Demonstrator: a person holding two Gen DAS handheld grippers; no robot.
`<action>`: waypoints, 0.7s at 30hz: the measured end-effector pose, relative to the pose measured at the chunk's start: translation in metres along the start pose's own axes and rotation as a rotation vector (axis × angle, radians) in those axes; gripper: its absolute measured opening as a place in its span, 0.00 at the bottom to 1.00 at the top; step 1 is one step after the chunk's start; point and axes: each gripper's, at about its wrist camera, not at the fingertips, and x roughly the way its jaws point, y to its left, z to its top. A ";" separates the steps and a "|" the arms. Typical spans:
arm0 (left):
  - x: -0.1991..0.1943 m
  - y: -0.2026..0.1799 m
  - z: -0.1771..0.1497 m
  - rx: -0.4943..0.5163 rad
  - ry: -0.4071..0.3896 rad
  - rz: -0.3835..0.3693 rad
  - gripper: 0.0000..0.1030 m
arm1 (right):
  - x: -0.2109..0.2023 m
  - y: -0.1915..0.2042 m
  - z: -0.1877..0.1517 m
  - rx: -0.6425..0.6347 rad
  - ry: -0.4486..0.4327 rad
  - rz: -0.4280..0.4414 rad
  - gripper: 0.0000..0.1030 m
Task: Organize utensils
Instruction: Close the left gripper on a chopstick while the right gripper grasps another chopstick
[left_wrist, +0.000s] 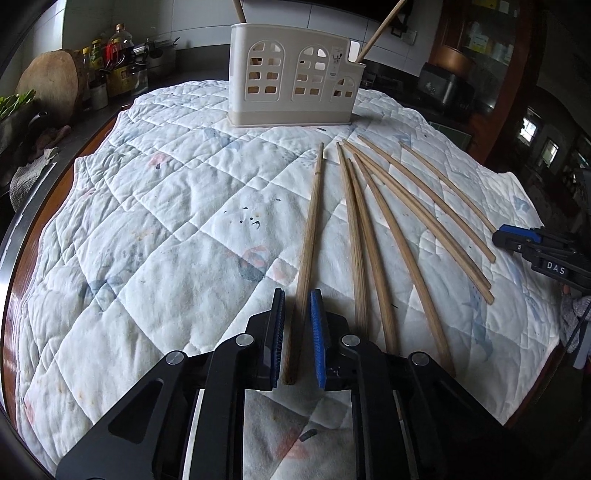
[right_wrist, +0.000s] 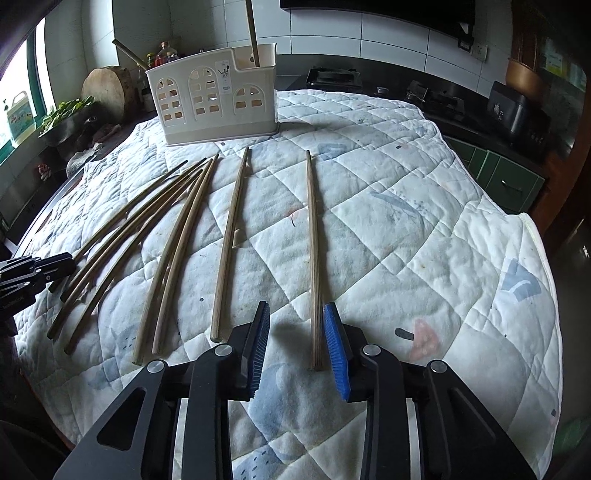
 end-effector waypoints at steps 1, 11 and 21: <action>0.000 -0.001 0.000 0.003 -0.001 0.000 0.13 | 0.001 -0.001 0.001 0.001 0.005 -0.003 0.27; 0.004 -0.004 0.004 0.026 0.010 0.000 0.13 | 0.014 -0.006 0.007 -0.002 0.052 -0.015 0.20; 0.001 -0.007 0.004 0.022 -0.015 0.018 0.06 | 0.006 -0.010 0.004 0.026 0.015 -0.019 0.07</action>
